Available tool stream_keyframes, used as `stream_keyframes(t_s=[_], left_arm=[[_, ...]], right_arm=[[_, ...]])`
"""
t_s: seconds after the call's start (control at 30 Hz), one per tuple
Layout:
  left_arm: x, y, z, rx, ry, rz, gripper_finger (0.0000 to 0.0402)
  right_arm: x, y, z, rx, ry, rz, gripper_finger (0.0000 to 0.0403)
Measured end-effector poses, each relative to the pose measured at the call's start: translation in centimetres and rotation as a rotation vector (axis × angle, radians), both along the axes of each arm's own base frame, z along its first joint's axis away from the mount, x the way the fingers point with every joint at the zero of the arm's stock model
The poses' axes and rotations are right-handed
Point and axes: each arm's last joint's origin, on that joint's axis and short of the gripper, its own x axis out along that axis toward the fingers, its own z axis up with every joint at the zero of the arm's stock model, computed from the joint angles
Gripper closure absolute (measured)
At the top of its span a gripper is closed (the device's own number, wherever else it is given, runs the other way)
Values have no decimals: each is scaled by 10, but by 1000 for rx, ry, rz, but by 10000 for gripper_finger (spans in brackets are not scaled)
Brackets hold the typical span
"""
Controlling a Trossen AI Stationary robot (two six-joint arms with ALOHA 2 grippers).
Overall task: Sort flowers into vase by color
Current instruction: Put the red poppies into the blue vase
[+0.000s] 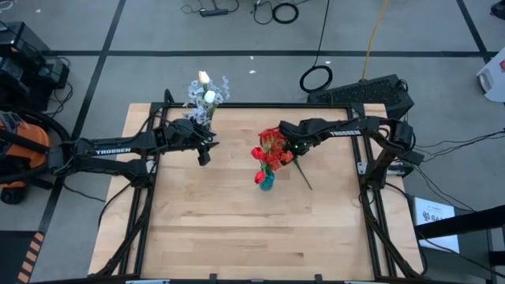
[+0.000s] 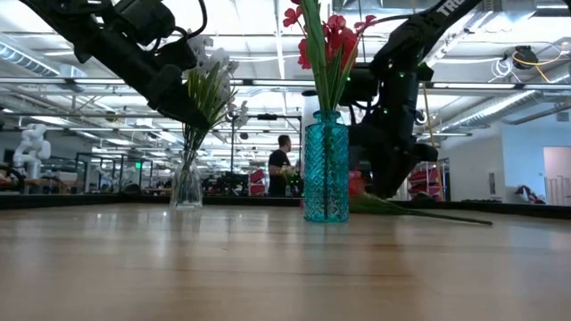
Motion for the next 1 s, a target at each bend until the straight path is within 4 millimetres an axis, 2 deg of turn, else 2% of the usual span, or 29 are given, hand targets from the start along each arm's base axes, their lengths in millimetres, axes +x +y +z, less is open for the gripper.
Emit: stream_keyframes(t_s=[0.4, 0.73, 0.87, 1.0], left_arm=[[0, 0, 0, -2, 2, 1, 234], [0, 0, 0, -1, -1, 0, 234], [0, 0, 0, -1, 0, 0, 234], [0, 0, 0, -1, 1, -1, 234]], right_arm=[[-1, 20, -5, -27, 68, 29, 257], [4, 31, -28, -34, 149, 73, 255], [7, 31, -38, -27, 175, 80, 279], [6, 32, -42, -17, 204, 82, 349]])
